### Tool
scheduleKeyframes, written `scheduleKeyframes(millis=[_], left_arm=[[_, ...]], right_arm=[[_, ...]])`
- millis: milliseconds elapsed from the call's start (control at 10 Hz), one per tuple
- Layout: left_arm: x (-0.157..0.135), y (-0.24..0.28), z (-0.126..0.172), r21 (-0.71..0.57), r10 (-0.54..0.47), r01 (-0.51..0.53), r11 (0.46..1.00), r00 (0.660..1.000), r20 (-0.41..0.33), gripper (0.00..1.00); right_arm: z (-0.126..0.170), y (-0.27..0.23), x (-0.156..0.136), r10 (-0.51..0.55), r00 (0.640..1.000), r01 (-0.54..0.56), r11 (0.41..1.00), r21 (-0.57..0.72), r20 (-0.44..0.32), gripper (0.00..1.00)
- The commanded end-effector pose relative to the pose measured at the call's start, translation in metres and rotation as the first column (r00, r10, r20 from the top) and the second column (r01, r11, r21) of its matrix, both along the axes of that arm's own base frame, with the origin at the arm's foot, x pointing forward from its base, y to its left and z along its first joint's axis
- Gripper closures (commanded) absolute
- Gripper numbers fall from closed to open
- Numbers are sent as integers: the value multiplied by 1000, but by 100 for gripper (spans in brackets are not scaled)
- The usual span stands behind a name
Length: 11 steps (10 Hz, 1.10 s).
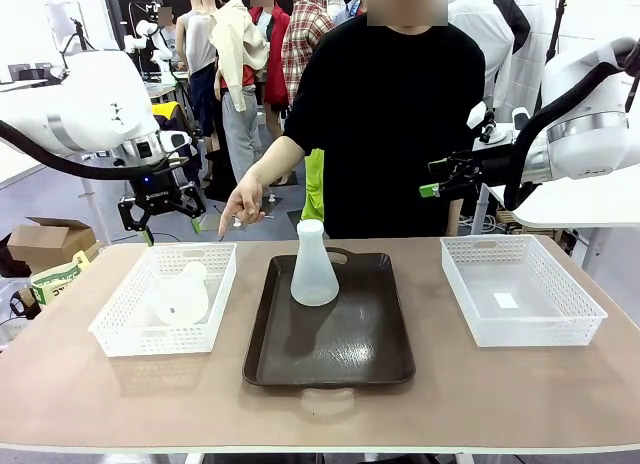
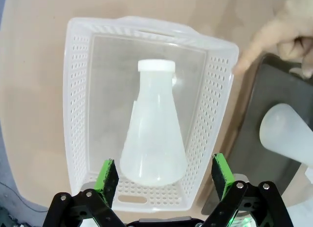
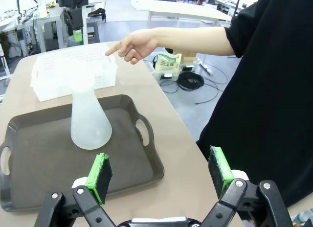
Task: Prepare the laboratory tools.
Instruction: Pick up the Big flask that the person points to.
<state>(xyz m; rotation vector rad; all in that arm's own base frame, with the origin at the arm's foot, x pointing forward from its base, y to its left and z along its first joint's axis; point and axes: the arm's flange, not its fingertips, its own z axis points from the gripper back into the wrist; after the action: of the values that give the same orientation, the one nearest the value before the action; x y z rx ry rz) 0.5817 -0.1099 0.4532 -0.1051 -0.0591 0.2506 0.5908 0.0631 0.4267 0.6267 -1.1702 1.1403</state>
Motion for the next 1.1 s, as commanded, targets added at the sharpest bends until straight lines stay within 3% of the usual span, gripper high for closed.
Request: scheduleKeyframes(millis=[0,200,400,700,1000], left_arm=[[14,-2,-11,34,36,-35,999,999,-29,0],[33,1,-29,62,28,-28,998,1000,2,0],[44,1,-48,95,-5,8,995,999,-36,0],[50,-6,-74,104,-42,51,993,995,-87,0],[51,-11,-91,103,-86,92,990,994,-62,0]], right_arm=[[-1,0,-1,4,1000,-4,1000,-1,-3,0],[-1,0,-1,4,1000,-4,1000,-1,-3,0],[-1,0,-1,4,1000,-4,1000,-1,-3,0],[-1,0,-1,4,1000,-4,1000,-1,-3,0],[-1,0,-1,4,1000,-4,1000,-1,-3,0]])
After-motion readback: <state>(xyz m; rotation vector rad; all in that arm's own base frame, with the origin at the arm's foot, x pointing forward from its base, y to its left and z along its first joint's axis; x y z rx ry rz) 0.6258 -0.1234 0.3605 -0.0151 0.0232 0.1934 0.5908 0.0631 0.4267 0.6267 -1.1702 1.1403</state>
